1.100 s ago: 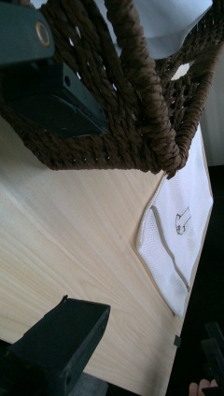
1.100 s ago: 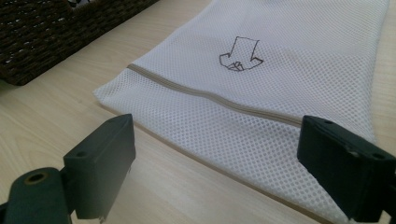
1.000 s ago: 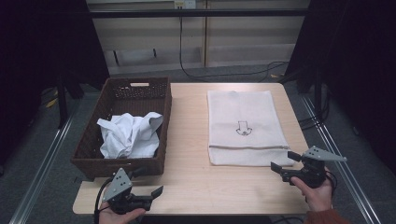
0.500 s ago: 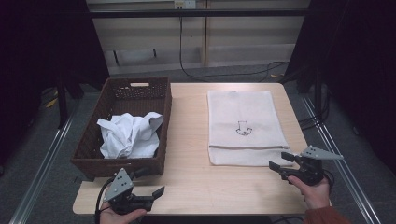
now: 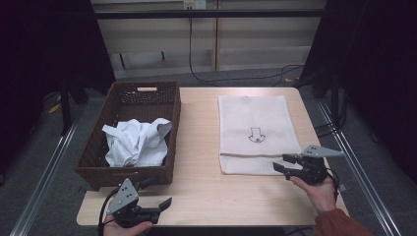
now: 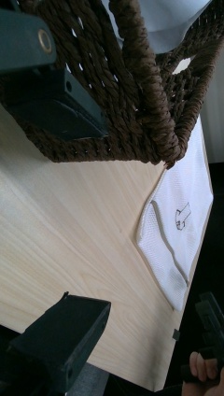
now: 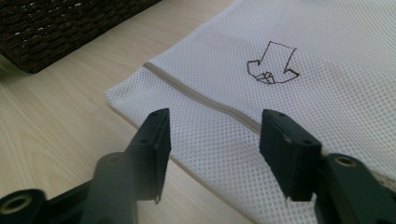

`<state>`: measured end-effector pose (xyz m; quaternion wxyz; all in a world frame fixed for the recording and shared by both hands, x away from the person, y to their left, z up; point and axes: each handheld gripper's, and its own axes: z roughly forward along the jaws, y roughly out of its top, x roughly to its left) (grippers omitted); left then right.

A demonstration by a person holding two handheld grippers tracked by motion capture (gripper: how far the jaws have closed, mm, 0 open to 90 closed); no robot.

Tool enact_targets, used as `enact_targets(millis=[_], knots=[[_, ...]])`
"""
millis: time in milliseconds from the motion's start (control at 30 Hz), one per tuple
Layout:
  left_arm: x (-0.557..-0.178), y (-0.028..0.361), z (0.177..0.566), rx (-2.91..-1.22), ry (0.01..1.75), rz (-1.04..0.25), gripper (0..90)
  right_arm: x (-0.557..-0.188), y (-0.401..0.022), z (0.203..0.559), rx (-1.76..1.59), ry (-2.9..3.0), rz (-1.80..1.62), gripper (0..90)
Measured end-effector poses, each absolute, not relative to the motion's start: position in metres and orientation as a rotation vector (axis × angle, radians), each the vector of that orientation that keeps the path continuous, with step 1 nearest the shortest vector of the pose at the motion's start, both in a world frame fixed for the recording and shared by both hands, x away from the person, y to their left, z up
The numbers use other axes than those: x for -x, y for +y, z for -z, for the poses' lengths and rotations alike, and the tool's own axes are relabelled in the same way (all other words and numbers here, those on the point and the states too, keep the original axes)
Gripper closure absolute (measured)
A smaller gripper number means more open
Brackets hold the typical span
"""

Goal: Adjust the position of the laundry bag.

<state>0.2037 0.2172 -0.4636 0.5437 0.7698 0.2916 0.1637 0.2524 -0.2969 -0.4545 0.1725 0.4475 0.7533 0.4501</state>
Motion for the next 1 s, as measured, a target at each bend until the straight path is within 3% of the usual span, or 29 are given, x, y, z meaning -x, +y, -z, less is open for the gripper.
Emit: enact_targets(millis=[600,733,867,1000], knots=[[-0.201,0.221,0.461,-1.815,0.696,-0.391,14.5,-0.32,-0.264,0.451,-1.231,2.251,-1.217,50.5],[-0.201,0.22,0.461,-1.818,0.693,-0.385,14.4,-0.334,-0.26,0.455,-1.223,2.285,-1.18,59.7],[-0.202,0.222,0.461,-1.83,0.687,-0.389,14.4,-0.346,-0.262,0.465,-1.246,2.288,-1.16,63.2],[-0.201,0.221,0.462,-1.825,0.689,-0.386,14.4,-0.353,-0.266,0.471,-1.27,2.3,-1.118,58.7]])
